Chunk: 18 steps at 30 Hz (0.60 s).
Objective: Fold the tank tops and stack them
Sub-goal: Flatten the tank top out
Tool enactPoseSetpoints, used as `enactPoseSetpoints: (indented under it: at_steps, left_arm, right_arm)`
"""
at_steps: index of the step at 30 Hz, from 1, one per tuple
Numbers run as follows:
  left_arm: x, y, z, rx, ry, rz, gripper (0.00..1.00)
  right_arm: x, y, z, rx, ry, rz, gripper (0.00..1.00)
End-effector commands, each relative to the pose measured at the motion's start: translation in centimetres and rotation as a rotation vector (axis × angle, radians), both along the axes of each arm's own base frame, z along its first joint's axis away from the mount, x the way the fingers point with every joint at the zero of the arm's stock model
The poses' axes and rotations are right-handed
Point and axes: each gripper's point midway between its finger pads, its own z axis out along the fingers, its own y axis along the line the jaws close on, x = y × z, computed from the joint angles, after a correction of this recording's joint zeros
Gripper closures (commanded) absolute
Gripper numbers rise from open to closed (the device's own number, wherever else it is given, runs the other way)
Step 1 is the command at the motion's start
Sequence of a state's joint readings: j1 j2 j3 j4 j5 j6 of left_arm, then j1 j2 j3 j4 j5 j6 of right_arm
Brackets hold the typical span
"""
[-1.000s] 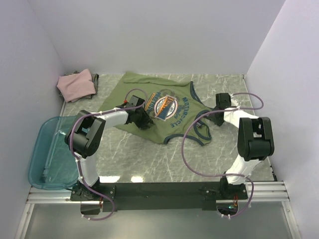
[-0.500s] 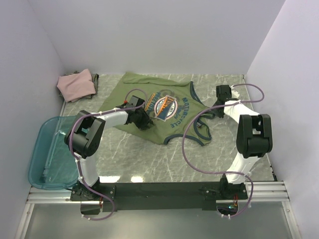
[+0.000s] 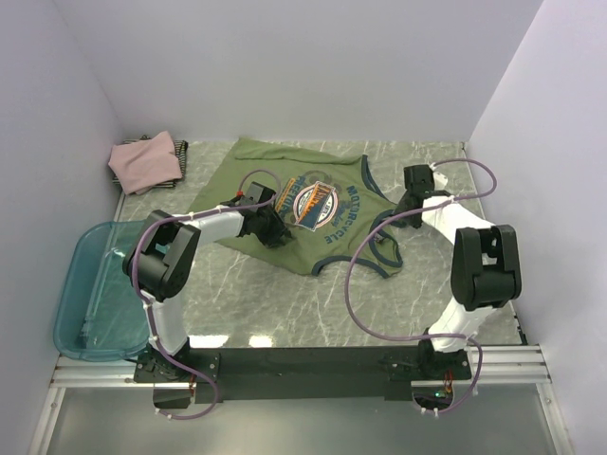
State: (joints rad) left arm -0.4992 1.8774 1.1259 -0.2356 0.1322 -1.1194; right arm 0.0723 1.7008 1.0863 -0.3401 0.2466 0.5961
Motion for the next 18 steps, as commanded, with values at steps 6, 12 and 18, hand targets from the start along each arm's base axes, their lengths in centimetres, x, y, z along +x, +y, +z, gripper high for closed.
enactPoseSetpoints:
  at_steps: [6, 12, 18]
  left_arm:
    - [-2.3, 0.9, -1.0, 0.049, 0.066, -0.03, 0.57]
    - [-2.2, 0.9, -0.8, 0.052, 0.061, -0.032, 0.57]
    - [-2.1, 0.9, -0.7, 0.053, 0.06, -0.034, 0.57]
  right_arm:
    - [0.4, -0.7, -1.2, -0.074, 0.072, -0.001, 0.58]
    - [0.8, -1.5, -1.4, -0.118, 0.1, -0.016, 0.59]
    - [1.7, -1.6, -1.2, -0.128, 0.109, -0.016, 0.62]
